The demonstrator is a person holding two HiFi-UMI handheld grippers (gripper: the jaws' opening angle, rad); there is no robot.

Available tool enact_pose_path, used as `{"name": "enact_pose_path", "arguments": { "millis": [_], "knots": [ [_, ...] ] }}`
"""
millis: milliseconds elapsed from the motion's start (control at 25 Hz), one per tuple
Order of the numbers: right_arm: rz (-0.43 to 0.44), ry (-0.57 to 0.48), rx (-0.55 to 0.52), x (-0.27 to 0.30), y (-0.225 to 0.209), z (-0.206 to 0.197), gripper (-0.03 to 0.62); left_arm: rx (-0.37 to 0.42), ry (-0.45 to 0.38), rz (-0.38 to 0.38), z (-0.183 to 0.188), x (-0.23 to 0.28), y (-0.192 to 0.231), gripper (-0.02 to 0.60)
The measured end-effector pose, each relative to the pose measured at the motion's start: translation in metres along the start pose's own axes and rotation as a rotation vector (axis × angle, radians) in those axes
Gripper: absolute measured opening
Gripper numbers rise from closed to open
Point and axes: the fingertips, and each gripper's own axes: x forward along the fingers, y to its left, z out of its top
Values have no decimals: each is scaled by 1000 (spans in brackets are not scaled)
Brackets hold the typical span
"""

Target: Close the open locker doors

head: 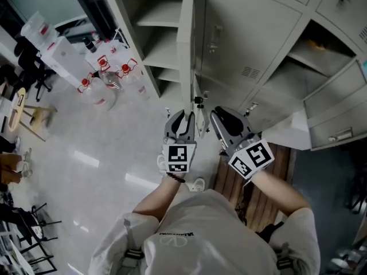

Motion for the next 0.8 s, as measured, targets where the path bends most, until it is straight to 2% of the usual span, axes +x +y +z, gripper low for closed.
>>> {"name": "enact_pose_path", "arguments": {
  "millis": [160,360,600,800],
  "knots": [
    [111,13,-53,49,29,1,122,-4,-15,-7,-2,-9,37,84],
    [181,19,-78,112,58,0,143,-4,-38,-29,-3,-13,78,84],
    [194,27,-99,170,76,-4,155,-8,-44,-98,-3,-11,114,84],
    [184,32,-129,211,83,-6,136,-11,-30,-162,-4,-4,147,86]
  ]
}}
